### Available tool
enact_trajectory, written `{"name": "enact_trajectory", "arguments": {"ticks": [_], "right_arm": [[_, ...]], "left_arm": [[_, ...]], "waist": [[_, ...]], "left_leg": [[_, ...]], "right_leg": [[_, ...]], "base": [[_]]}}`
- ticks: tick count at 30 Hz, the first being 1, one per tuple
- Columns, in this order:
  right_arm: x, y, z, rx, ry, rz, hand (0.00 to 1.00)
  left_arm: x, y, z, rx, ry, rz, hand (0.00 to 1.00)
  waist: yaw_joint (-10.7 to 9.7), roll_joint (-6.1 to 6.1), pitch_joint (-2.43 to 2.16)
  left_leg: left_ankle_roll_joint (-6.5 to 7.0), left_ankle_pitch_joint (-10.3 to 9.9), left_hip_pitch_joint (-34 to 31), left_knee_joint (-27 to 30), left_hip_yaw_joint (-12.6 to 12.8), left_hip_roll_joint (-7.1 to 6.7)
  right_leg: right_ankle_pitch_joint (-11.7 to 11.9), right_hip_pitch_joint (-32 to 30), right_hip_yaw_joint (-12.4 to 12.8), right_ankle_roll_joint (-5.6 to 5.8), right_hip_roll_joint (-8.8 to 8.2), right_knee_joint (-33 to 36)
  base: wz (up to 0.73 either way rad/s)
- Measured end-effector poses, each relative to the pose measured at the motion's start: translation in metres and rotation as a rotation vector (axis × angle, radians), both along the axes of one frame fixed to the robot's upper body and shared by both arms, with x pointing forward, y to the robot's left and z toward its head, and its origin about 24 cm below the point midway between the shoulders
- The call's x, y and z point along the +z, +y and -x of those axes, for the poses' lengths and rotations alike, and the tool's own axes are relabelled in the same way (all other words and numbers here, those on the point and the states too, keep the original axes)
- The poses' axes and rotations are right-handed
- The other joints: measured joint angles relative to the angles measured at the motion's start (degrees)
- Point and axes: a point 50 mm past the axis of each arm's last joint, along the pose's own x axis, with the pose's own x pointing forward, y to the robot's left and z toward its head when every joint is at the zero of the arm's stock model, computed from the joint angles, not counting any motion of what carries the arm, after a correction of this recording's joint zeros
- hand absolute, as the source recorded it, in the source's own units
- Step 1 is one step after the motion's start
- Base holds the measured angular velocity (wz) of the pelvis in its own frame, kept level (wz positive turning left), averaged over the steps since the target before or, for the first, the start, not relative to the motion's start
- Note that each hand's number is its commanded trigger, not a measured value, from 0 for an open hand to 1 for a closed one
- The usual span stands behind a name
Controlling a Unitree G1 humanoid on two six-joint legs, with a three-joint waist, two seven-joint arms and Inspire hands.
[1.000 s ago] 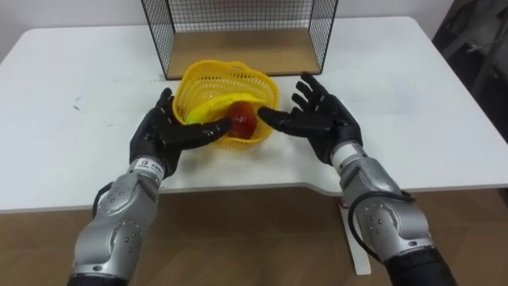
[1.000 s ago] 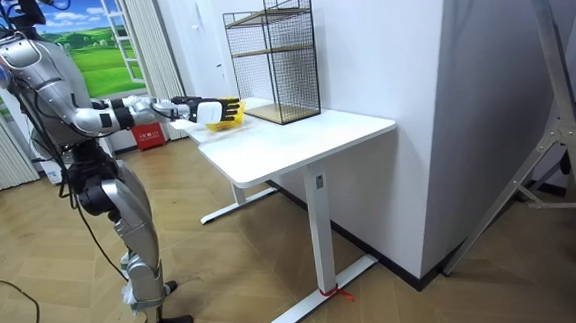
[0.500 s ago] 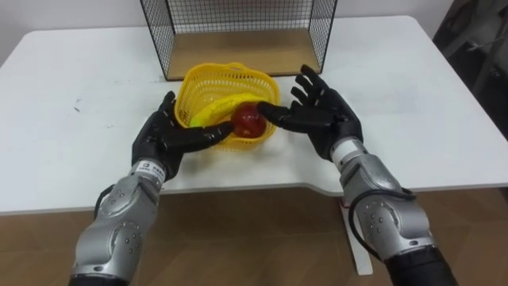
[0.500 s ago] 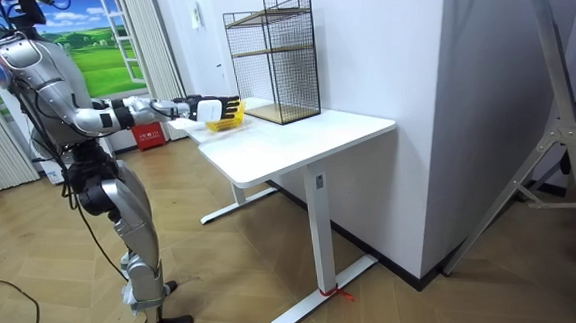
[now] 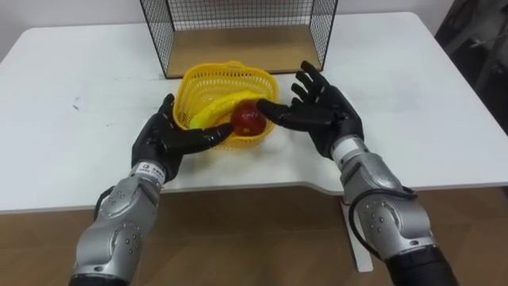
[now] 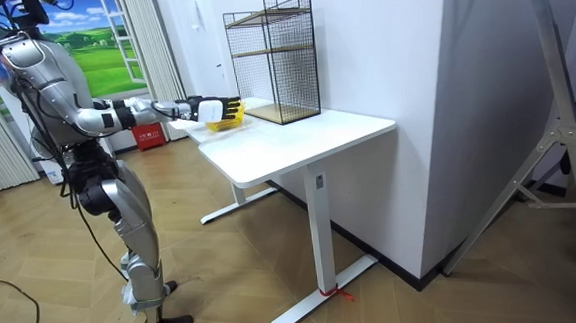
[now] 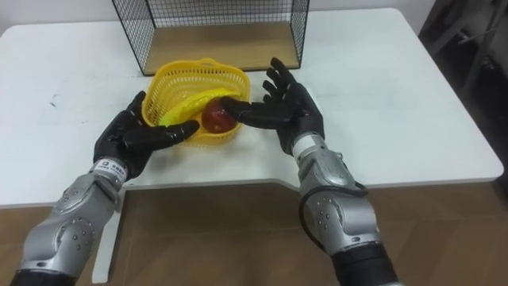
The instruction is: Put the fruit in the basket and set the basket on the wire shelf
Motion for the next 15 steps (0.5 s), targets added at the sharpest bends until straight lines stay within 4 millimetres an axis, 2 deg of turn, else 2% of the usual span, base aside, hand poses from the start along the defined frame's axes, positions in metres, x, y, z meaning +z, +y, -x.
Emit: {"name": "enact_trajectory", "arguments": {"ticks": [8,15], "right_arm": [[-0.003,-0.001,0.002,-0.003,0.009,-0.001,0.0],[-0.017,-0.002,0.004,0.016,0.063,0.01,0.0]], "left_arm": [[0.0,0.001,0.0,0.006,0.0,-0.003,0.0],[0.001,0.003,0.0,0.002,-0.002,-0.009,0.0]], "waist": [[-0.1,-0.22,0.21],[-0.1,-0.26,0.22]], "left_leg": [[0.0,0.0,-0.1,-0.1,0.0,0.0],[0.0,0.0,-0.1,-0.1,-0.1,-0.01]], "right_leg": [[0.0,-0.1,0.0,0.01,-0.03,-0.1],[0.0,0.0,-0.1,0.01,-0.04,-0.1]], "base": [[0.0],[0.0]]}}
